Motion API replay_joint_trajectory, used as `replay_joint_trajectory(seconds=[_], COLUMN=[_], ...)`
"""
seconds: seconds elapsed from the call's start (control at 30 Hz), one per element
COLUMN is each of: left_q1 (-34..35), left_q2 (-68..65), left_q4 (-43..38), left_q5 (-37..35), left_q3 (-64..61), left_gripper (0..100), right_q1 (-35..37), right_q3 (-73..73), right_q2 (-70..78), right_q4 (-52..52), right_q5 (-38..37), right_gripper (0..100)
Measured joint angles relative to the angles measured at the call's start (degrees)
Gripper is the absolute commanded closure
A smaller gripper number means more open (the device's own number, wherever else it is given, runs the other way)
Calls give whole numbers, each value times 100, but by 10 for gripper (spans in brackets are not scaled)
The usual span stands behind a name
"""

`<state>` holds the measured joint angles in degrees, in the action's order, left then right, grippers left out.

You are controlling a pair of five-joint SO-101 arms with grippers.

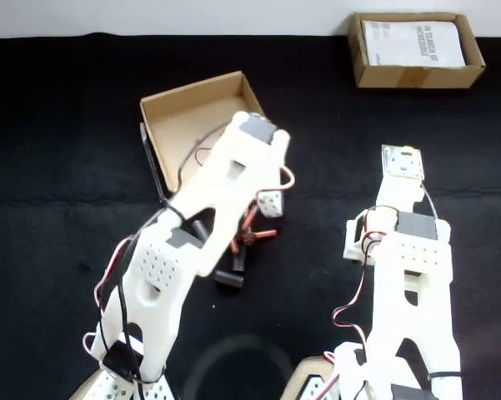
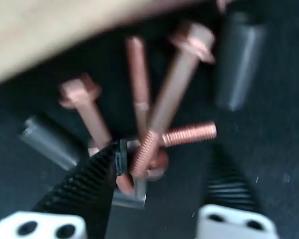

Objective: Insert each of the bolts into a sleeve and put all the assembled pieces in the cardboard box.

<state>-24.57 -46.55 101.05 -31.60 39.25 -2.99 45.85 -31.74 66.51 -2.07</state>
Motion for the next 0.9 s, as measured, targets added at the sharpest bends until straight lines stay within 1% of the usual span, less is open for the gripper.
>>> replay_joint_trajectory(seconds=[0.13,0.37,0.47,0.53,0.63,0.7,0.77,0.9], left_q1=[-18,149,290,299,246,264,281,264], left_q2=[70,70,70,70,114,132,132,132], left_q4=[-18,-677,-809,-818,-818,-818,-818,-818], left_q5=[9,0,97,299,589,765,958,1187], left_q3=[-53,-53,-53,-53,-53,-53,-53,-53], left_gripper=[621,621,625,665,783,844,855,819], right_q1=[0,0,0,0,0,0,0,0], right_q3=[0,0,0,0,0,0,9,9], right_q2=[0,0,0,0,26,26,35,44], right_q4=[0,-114,-114,-114,-114,-158,-220,-237], right_q5=[0,0,0,0,0,0,0,0], right_gripper=[991,991,991,991,991,991,991,991])
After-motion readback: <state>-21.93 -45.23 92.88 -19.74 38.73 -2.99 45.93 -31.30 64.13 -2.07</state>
